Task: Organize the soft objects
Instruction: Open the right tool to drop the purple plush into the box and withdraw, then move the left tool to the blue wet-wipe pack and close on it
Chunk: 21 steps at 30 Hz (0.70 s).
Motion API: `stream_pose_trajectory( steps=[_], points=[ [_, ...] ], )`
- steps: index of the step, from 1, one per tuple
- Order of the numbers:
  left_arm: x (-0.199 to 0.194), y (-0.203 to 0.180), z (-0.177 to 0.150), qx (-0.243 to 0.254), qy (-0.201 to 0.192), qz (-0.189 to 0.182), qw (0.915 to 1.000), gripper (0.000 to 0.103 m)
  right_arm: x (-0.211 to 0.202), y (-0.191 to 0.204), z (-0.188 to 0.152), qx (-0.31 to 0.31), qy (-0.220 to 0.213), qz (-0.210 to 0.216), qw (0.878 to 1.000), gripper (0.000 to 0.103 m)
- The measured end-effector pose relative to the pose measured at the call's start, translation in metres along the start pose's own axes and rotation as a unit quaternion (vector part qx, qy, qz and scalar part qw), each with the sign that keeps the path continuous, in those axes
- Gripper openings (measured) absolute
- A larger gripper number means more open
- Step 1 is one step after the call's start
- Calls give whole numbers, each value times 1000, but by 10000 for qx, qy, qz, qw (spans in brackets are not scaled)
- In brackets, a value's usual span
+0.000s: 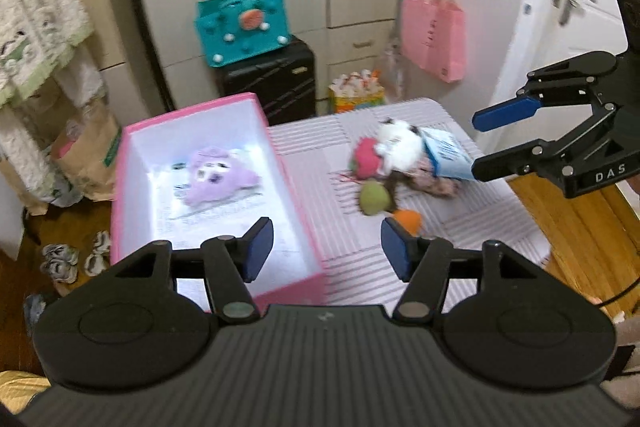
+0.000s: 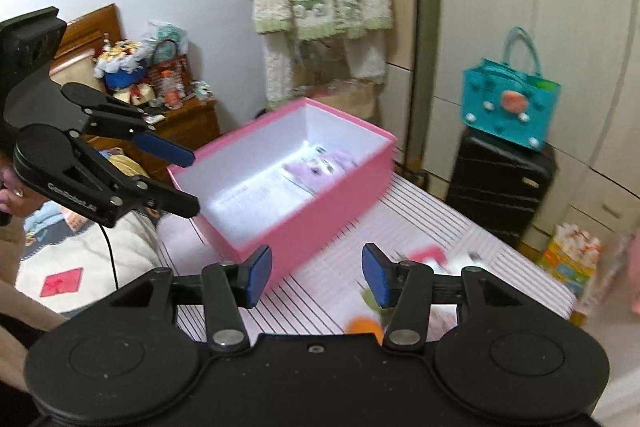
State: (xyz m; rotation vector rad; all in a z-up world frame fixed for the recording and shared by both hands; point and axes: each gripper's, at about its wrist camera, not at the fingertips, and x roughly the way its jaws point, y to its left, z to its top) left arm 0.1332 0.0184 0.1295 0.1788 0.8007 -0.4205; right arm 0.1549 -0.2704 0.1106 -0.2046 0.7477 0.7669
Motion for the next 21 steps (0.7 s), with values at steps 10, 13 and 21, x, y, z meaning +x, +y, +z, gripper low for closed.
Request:
stream_pose_trajectory(
  steps=[10, 13, 21],
  points=[
    [49, -55, -16, 338, 237, -726, 9965, 63, -8, -40, -74, 658, 183, -243, 9974, 65],
    [69, -62, -16, 283, 203, -867, 9956, 63, -2, -54, -93, 851, 149, -209, 9960, 68],
    [119, -75, -13, -168, 23, -1107, 9937, 64, 11, -96, -111, 960, -281, -415, 9941, 71]
  ],
)
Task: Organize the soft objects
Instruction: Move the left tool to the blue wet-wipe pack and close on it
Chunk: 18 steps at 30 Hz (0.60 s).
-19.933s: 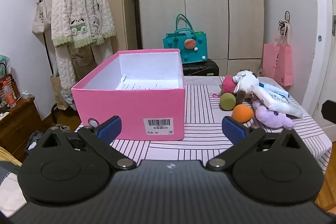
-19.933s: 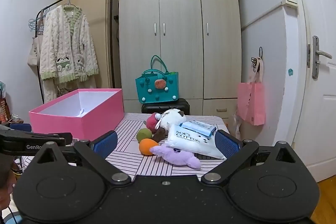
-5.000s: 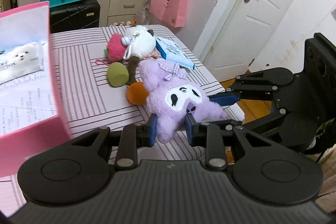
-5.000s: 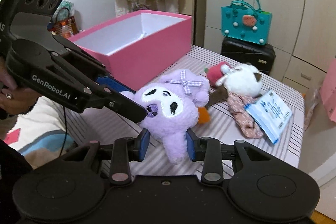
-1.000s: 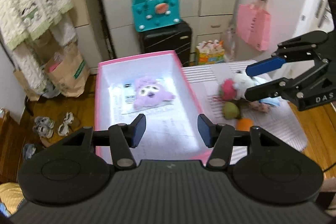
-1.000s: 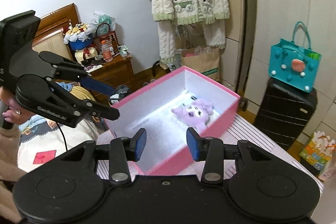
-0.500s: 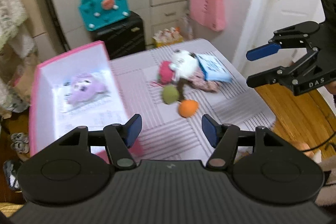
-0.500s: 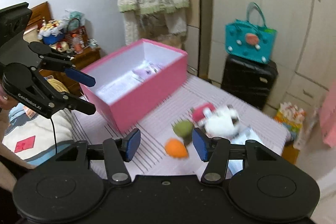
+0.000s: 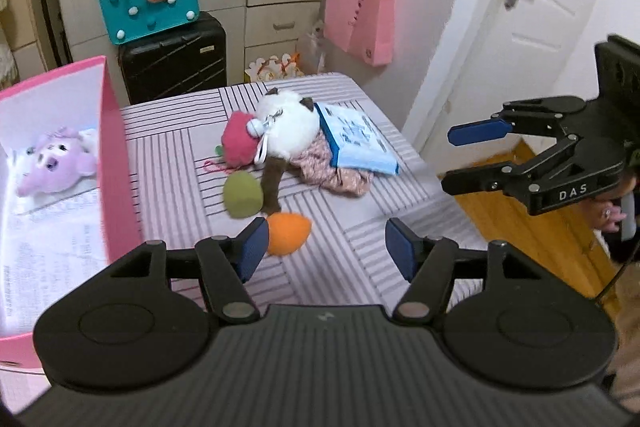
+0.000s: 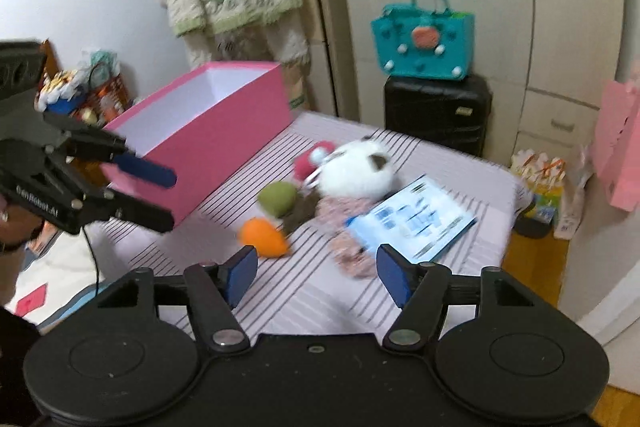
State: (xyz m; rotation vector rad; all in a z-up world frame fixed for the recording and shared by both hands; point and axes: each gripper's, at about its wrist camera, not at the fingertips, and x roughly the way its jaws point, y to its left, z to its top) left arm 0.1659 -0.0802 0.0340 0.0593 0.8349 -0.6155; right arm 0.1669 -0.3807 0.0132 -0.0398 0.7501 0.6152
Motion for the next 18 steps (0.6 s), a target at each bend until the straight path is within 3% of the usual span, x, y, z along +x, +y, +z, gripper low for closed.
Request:
stream_pose_trajectory(
  steps=[5, 9, 13, 18],
  points=[
    [37, -3, 3, -383, -184, -221, 9989, 63, 17, -40, 12, 135, -102, -15, 9999, 71],
    [62, -20, 4, -208, -419, -131, 9988, 62, 40, -68, 21, 189, 2, -73, 9998, 71],
    [84, -37, 5, -108, -633, -10, 9979, 62, 61, -97, 23, 454, 64, 289, 9985, 71],
    [112, -47, 7, -372, -725, -83, 9966, 62, 82, -121, 25, 601, 116, 479, 9970, 71]
  ],
)
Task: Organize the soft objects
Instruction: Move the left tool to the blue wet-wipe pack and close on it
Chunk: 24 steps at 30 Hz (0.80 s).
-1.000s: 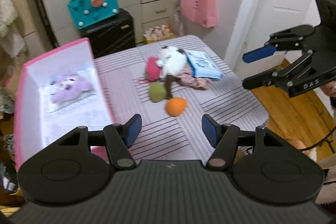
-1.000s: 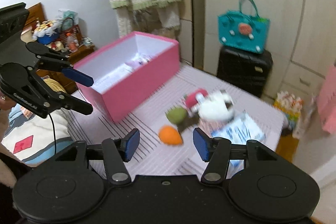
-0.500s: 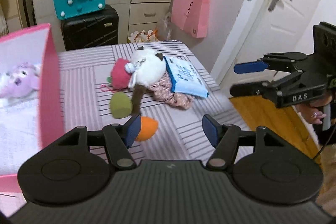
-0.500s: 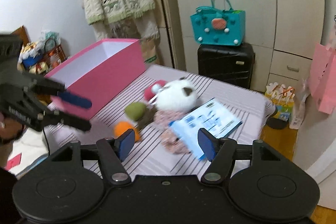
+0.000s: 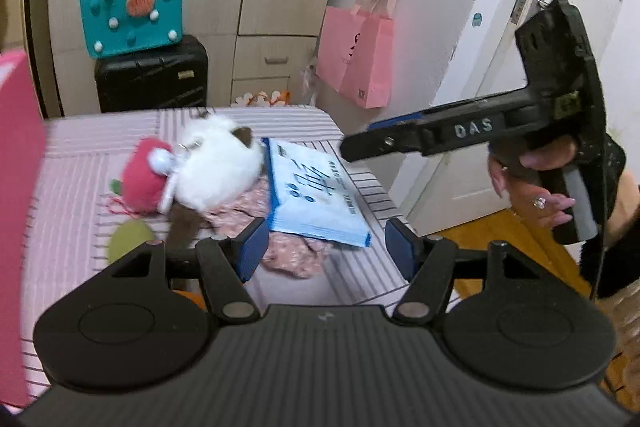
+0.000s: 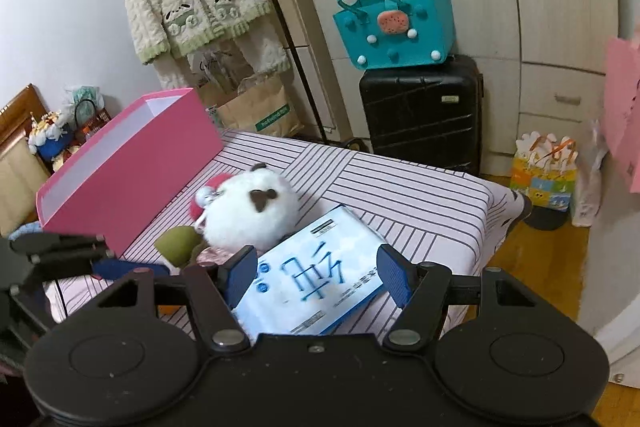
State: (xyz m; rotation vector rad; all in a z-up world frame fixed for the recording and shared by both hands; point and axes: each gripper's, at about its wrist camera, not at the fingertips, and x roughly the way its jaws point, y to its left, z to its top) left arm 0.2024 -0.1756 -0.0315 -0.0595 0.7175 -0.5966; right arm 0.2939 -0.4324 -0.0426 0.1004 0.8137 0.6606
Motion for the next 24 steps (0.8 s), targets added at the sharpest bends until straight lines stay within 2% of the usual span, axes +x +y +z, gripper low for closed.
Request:
stream_pose_trajectory(
  steps=[3, 5, 8, 11, 15, 21, 24],
  points=[
    [18, 0, -5, -288, 24, -24, 9996, 58, 15, -3, 6, -141, 200, -85, 9997, 71],
    [26, 1, -8, -381, 40, -34, 9993, 50, 26, -6, 9, -241, 496, -141, 9984, 71],
    [36, 7, -11, -604, 105, -165, 9980, 40, 39, -8, 14, -502, 696, -202, 9961, 71],
    [43, 14, -12, -870, 147, -198, 9959, 36, 47, -13, 20, -618, 738, -114, 9953, 71],
    [49, 18, -13, -1030, 236, -136, 9943, 35, 60, -24, 26, -700, 835, -16, 9940, 71],
    [51, 20, -15, -1248, 250, -184, 9917, 34, 74, -53, 29, -175, 912, 600, 9939, 71],
    [53, 25, -18, -1495, 263, -245, 9881, 25, 73, -62, 25, 47, 802, 822, 9934, 71]
  ],
)
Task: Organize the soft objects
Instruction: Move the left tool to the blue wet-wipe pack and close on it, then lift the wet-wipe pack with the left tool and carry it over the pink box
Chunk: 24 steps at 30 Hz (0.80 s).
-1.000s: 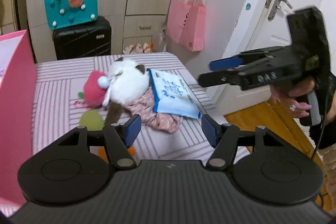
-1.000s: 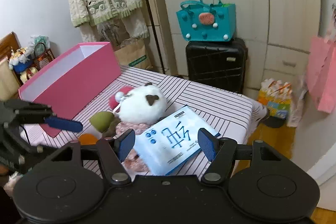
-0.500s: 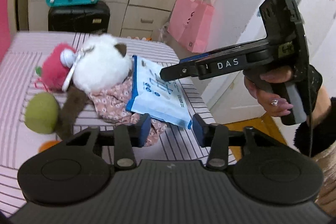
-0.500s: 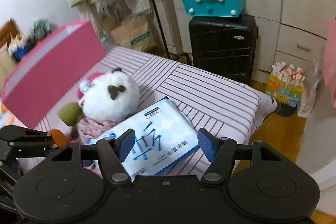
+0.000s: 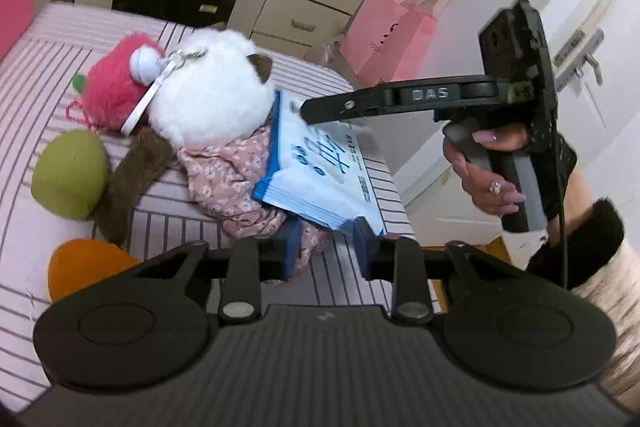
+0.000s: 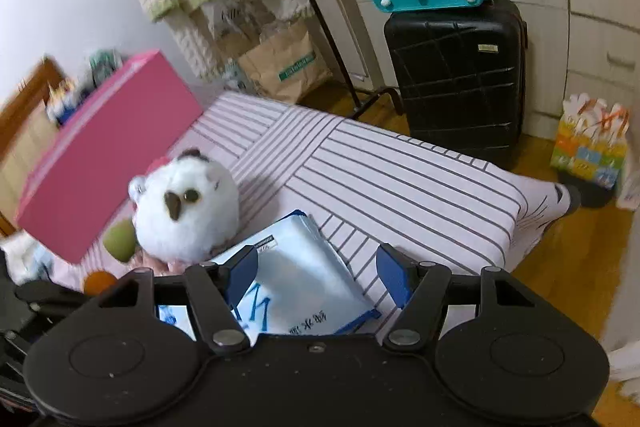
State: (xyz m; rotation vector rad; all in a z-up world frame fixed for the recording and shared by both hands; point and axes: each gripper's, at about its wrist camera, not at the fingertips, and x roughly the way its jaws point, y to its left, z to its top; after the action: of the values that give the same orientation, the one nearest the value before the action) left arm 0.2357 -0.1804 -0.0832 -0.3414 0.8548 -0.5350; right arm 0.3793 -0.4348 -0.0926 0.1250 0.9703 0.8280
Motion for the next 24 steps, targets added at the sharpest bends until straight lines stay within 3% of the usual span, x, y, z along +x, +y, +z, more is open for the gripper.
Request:
stream_pose_trajectory(
  steps=[3, 4, 11, 24],
  points=[
    [1, 4, 0, -153, -78, 11, 9999, 22, -1, 5, -4, -28, 73, 20, 10000, 63],
    [0, 5, -1, -180, -104, 2, 9998, 22, -1, 6, -3, 1, 123, 29, 9999, 55],
    [3, 7, -1, -215, -124, -163, 9996, 23, -13, 3, -12, 366, 71, -21, 9993, 35],
    [-28, 1, -5, 13, -181, -132, 9997, 23, -37, 29, -51, 592, 114, 61, 9982, 32]
  ],
)
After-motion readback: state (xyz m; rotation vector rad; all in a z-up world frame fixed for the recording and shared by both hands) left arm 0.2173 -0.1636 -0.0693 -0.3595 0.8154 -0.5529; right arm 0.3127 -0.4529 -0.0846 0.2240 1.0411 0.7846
